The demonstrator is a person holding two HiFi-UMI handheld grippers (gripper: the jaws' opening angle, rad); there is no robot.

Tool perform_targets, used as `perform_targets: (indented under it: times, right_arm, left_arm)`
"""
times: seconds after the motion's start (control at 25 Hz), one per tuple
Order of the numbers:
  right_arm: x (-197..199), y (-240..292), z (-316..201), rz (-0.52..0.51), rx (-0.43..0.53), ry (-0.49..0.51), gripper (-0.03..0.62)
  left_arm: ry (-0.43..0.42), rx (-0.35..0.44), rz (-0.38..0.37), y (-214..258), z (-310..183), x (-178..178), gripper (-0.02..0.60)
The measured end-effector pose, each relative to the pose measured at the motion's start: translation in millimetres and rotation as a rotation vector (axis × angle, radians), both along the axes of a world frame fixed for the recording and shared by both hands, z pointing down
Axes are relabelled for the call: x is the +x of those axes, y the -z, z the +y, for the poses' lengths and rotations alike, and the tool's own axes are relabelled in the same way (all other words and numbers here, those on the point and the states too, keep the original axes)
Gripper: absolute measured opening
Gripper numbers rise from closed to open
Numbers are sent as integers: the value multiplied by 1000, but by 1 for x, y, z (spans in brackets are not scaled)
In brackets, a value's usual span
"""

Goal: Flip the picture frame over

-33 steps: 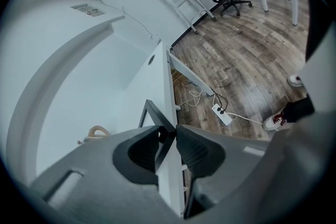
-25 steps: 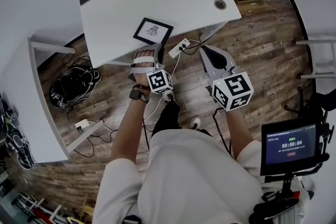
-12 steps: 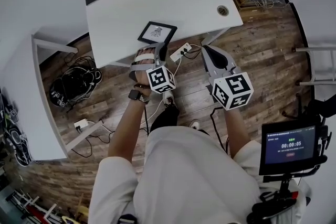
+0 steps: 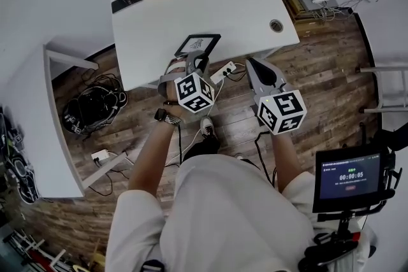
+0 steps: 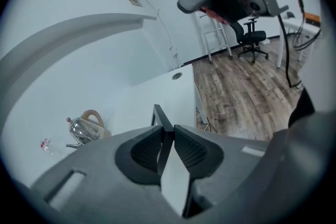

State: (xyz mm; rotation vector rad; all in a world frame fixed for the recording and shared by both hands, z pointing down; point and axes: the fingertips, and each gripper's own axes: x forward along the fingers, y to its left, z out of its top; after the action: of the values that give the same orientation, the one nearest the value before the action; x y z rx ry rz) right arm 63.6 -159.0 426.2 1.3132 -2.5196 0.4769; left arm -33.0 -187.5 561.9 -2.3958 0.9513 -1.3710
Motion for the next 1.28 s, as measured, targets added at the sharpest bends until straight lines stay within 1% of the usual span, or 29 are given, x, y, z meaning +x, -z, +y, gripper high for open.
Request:
perform_targets:
  times: [0.16, 0.36, 0.6, 0.8, 0.96, 1.12, 1.28]
  right_arm:
    - [-6, -1, -10, 3, -3, -8, 3]
    - [-11, -5, -19, 15, -4, -15, 3]
    - [-19, -10, -25, 20, -12, -16, 2]
    - [-25, -14, -25, 31, -15, -7, 2]
    - [-28, -15, -28, 36, -15, 0, 3]
    - [-31, -16, -28, 50, -15, 9, 3]
    - [-32, -23, -25, 64, -32, 10, 2]
  left_arm:
    - [16, -37, 106, 16, -9, -2, 78]
    - [71, -117, 310, 36, -16, -6, 77]
    - [105, -196, 437, 46, -26, -20, 77]
    - [186, -281, 575, 50, -33, -32, 75]
    - [231, -314, 666, 51, -39, -37, 75]
    - [295, -367, 816, 47, -50, -47, 75]
    - [369, -404, 932, 36, -62, -63, 70]
